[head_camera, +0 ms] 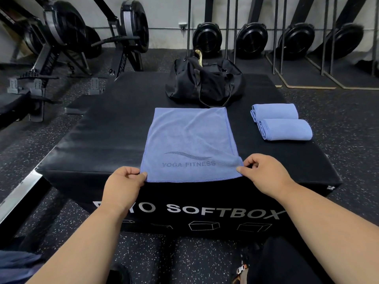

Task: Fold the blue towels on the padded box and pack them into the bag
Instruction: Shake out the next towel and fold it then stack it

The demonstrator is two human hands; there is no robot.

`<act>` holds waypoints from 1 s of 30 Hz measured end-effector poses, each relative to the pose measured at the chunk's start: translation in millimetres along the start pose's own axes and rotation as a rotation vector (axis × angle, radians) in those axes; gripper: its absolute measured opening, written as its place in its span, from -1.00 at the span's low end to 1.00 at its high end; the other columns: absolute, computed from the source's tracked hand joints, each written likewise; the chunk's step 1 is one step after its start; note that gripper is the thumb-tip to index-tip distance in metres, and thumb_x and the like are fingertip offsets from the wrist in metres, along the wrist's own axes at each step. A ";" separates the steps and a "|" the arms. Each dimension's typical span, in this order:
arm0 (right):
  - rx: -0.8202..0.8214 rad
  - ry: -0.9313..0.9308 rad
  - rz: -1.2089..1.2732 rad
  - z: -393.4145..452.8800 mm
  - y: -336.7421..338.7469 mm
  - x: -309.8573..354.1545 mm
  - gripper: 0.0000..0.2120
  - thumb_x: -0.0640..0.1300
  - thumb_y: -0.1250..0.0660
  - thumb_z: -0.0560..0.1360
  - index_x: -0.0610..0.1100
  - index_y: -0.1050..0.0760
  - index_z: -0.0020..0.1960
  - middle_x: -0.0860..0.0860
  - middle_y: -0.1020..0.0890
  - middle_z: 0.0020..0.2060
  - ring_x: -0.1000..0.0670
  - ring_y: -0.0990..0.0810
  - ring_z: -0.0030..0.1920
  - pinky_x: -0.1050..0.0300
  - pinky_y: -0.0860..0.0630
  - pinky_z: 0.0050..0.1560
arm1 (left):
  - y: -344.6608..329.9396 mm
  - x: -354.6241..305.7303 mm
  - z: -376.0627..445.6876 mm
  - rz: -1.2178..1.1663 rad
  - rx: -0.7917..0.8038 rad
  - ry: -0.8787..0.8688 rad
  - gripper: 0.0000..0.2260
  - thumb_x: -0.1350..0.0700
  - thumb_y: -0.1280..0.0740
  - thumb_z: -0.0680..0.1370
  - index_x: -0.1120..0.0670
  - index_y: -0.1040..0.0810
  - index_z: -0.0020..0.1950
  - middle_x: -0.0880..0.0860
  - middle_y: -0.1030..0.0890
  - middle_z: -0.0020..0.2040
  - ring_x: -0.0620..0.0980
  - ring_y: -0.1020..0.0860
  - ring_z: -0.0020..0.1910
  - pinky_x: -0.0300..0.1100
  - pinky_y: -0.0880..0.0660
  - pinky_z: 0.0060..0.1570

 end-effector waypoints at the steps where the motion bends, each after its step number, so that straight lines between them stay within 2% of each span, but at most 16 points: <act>1: -0.006 -0.004 0.002 0.4 -0.6 0.0 -0.82 0.12 -0.52 0.50 0.05 -0.61 -0.16 0.09 -0.50 -0.45 0.08 -0.45 -0.42 0.13 -0.38 -0.31 | -0.2 -0.6 -0.7 -0.012 -0.006 -0.004 -0.91 0.12 -0.52 0.57 0.08 -0.67 0.03 0.03 -0.75 -0.16 0.04 -0.72 -0.07 -0.03 -0.64 0.08; 6: -0.039 -0.028 0.007 -0.1 -3.6 -2.5 -0.78 0.10 -0.48 0.54 0.01 -0.59 -0.20 0.09 -0.54 -0.43 0.06 -0.49 -0.38 0.12 -0.41 -0.29 | 1.4 -0.9 -0.6 -0.040 -0.007 -0.005 -0.91 0.09 -0.51 0.58 0.06 -0.68 0.04 0.05 -0.75 -0.13 0.04 -0.71 -0.07 0.00 -0.65 0.12; 10: -0.086 -0.062 0.065 -0.2 -1.9 -4.7 -0.79 0.08 -0.44 0.56 -0.01 -0.58 -0.17 0.10 -0.57 -0.39 0.05 -0.53 -0.34 0.09 -0.43 -0.26 | 5.0 -4.3 -0.8 -0.060 -0.021 -0.017 -0.90 0.09 -0.50 0.59 0.05 -0.66 0.07 0.07 -0.74 -0.10 0.03 -0.70 -0.08 -0.07 -0.63 0.02; 14: -0.086 -0.064 0.000 -0.3 -3.9 -3.1 -0.80 0.09 -0.46 0.53 0.00 -0.59 -0.18 0.09 -0.60 -0.36 0.04 -0.57 -0.31 0.11 -0.40 -0.28 | 5.0 -8.4 -2.4 -0.064 -0.040 -0.039 -0.90 0.07 -0.49 0.60 0.03 -0.63 0.07 0.07 -0.72 -0.13 0.02 -0.67 -0.12 0.04 -0.64 -0.01; 18: -0.109 -0.056 -0.031 1.1 -4.1 -1.7 -0.79 0.10 -0.44 0.53 0.01 -0.57 -0.18 0.09 -0.61 -0.36 0.03 -0.58 -0.29 0.10 -0.41 -0.28 | 6.2 -7.6 -0.3 -0.077 -0.055 -0.042 -0.91 0.07 -0.48 0.60 0.01 -0.62 0.06 0.04 -0.70 -0.17 0.00 -0.66 -0.15 0.04 -0.64 0.00; 22: -0.133 0.030 0.017 -0.4 -4.1 0.7 -0.73 0.02 -0.49 0.52 -0.05 -0.44 -0.20 0.08 -0.50 -0.41 0.02 -0.46 -0.35 0.04 -0.41 -0.28 | 4.9 -6.1 3.1 -0.084 -0.060 -0.034 -0.93 0.11 -0.46 0.60 0.02 -0.60 0.03 0.00 -0.67 -0.24 0.00 -0.63 -0.19 0.03 -0.62 -0.05; 25: -0.090 0.149 -0.011 -2.7 -5.9 6.5 -0.79 -0.09 -0.46 0.53 0.01 -0.47 -0.21 0.06 -0.53 -0.38 0.03 -0.47 -0.32 0.00 -0.51 -0.18 | 4.5 -7.4 5.0 -0.079 -0.073 -0.043 -0.94 0.10 -0.46 0.58 0.01 -0.59 0.00 -0.04 -0.67 -0.27 0.00 -0.63 -0.19 0.05 -0.63 -0.01; 30: -0.040 0.314 -0.102 -7.9 -5.5 11.6 -0.84 -0.12 -0.46 0.52 0.14 -0.60 -0.15 0.11 -0.57 -0.22 0.12 -0.54 -0.13 0.21 -0.49 -0.12 | 7.3 -10.1 4.1 -0.088 -0.085 -0.048 -0.89 0.06 -0.48 0.56 0.00 -0.60 0.03 -0.10 -0.64 -0.31 0.00 -0.65 -0.16 0.09 -0.63 0.10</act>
Point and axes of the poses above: each hand's wrist, its own z-axis towards the middle knuckle, its own y-axis out of the back of the hand, x = y × z, the point moved 6 cm from there along z, towards the middle knuckle
